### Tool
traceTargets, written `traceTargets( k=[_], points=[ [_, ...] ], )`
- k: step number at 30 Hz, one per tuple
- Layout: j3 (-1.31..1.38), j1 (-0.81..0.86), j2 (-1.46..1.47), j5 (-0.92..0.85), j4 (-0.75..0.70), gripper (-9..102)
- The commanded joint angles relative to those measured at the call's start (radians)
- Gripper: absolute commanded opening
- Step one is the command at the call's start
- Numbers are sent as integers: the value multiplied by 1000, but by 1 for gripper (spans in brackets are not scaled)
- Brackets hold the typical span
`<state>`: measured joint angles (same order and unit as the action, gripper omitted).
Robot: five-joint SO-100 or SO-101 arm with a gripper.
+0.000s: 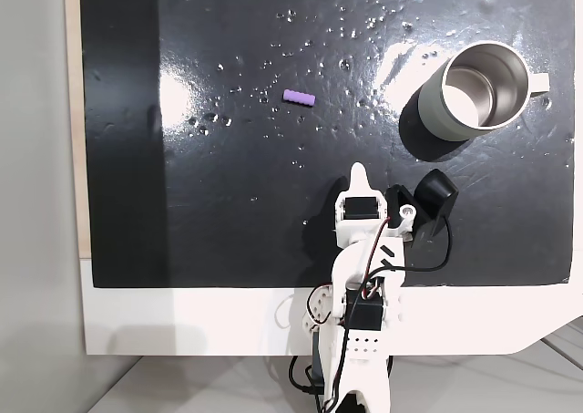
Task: Grasp a pengrip and put it in the cup.
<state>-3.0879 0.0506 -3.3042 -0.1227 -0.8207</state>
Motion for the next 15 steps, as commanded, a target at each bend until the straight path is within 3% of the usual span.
traceTargets(
  k=[1, 15],
  points=[
    [8, -9, -14, 8, -2, 0],
    [307, -112, 94, 0, -84, 0]
  ],
)
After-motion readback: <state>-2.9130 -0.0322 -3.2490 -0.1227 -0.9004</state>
